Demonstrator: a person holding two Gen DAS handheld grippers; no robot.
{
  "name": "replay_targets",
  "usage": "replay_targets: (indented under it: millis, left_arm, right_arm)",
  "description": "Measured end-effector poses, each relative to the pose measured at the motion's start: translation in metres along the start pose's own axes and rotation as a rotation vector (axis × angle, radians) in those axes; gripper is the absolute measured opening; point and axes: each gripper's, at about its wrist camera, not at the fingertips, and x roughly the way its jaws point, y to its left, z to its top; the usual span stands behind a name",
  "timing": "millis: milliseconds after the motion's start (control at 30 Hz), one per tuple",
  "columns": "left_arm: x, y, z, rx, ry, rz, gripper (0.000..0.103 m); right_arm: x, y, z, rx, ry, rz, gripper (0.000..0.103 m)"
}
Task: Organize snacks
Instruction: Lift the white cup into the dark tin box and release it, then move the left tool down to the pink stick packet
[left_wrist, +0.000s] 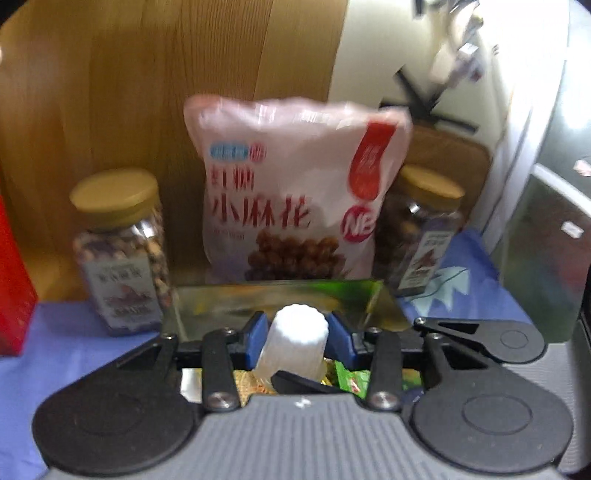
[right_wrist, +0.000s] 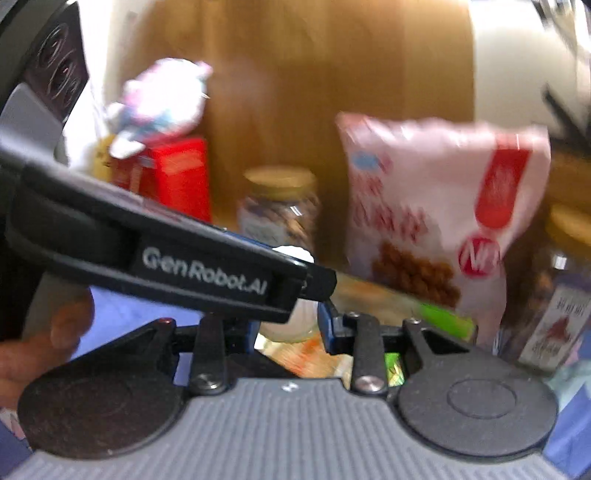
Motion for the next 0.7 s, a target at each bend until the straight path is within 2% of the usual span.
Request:
replay_targets:
  millis: [67,133,267,333,367,467,567,700]
  left_arm:
    - [0.013,0.002,-0.005,-0.025,0.022,0.021,0.042]
    - [0.020,0.003,-0.006,-0.040,0.019,0.049,0.052]
    - [0.004,0.004,-0.006,-0.034,-0.019,0.061,0.055]
    - [-0.020,0.007,-0.011,-0.047,-0.062,0.024,0.056]
    - [-0.034,0.009,-0.017,-0.052,-0.084,-0.002,0.060]
    - [-0.067,0.016,-0.049,-0.055,-0.113,-0.053,0.064]
    - [-0.075,0.028,-0.089,-0.108,-0.060,-0.089,0.064]
    - [-0.071,0.036,-0.125,-0.170,0.016,-0.099,0.064]
  right_arm:
    - [0.013,-0.009,-0.003,0.018,0.030,0.001,0.038]
    - [0.013,-0.015,-0.007,0.046,0.021,-0.012,0.038]
    - [-0.016,-0.020,-0.010,0.077,-0.045,0.000,0.038]
    - [-0.037,-0.023,-0.012,0.099,-0.084,0.004,0.037]
    - [-0.052,-0.023,-0.018,0.127,-0.101,0.009,0.038]
    - [-0.087,-0.019,-0.045,0.222,-0.095,0.075,0.039]
    - [-0.107,0.009,-0.084,0.214,-0.048,0.156,0.039]
    - [-0.103,0.052,-0.120,0.128,0.036,0.156,0.039]
